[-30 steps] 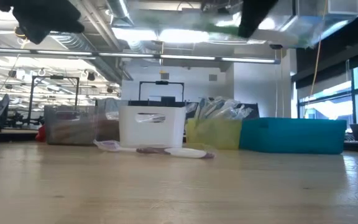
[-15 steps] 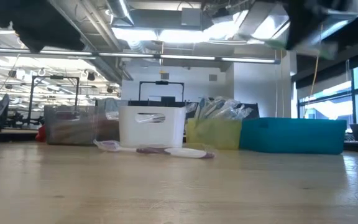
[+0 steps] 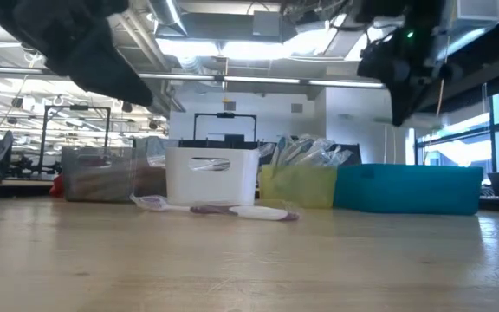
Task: Pick & Place Toothbrushes
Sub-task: Put the green toothbrush into the blue bin, then put the purple toothbrush into the white bin
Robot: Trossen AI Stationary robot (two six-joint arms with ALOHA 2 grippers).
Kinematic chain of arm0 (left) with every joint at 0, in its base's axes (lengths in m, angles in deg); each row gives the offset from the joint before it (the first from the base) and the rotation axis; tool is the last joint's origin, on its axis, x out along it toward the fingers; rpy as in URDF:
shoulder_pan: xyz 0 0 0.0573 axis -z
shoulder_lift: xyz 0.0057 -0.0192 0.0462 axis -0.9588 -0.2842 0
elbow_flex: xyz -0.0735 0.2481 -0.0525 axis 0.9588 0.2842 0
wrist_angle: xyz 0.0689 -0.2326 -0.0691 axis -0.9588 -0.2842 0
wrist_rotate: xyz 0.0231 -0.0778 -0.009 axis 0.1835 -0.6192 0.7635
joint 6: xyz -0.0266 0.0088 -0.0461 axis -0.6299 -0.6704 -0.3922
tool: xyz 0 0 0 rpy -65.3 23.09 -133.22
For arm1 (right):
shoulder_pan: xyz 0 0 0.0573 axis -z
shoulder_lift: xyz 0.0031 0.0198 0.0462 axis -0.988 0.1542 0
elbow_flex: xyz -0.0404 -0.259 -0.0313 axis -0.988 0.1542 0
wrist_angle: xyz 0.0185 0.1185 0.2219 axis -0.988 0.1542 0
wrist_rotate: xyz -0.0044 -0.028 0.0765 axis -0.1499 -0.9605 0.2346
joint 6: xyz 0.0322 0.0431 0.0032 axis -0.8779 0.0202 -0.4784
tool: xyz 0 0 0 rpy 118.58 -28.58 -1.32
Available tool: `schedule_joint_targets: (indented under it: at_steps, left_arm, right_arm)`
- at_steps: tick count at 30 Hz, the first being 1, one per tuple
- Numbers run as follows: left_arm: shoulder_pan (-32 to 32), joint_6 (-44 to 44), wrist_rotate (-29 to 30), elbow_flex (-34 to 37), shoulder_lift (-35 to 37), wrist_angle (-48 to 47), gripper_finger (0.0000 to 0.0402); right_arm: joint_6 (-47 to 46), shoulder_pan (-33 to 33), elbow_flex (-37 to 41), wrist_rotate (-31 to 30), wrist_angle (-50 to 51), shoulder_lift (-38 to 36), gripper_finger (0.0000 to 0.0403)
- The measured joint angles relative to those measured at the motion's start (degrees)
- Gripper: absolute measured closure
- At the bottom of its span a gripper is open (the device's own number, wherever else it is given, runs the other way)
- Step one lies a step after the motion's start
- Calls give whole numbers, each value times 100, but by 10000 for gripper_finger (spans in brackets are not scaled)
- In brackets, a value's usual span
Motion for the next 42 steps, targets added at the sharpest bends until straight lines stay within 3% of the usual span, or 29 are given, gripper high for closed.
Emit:
schedule_joint_targets:
  at_steps: [8,13,20,23,25,29,35,42]
  left_arm:
    - [-727,1041,-830,0,0,444,286]
    - [-1197,1729,-1282,0,0,843,286]
    - [-1664,2164,-1673,0,0,910,286]
    - [-1792,2271,-1787,0,0,908,286]
    - [-1861,2273,-1787,0,0,907,286]
    - [-1969,2285,-1790,0,0,905,286]
    - [-2080,2501,-1817,0,-54,912,286]
    - [-2178,2870,-2866,-12,-124,827,286]
  right_arm:
    - [1508,1121,2,1102,-659,322,387]
    - [2039,1578,79,1297,-672,622,387]
    - [2401,2069,824,2347,-1468,684,387]
    - [2642,2212,1085,2431,-1863,684,384]
    - [2690,2263,1162,2375,-1969,685,361]
    - [2837,2330,1116,2087,-1973,686,272]
    - [3116,2404,443,2104,-1317,686,150]
    - [3581,2265,-461,2131,-553,684,79]
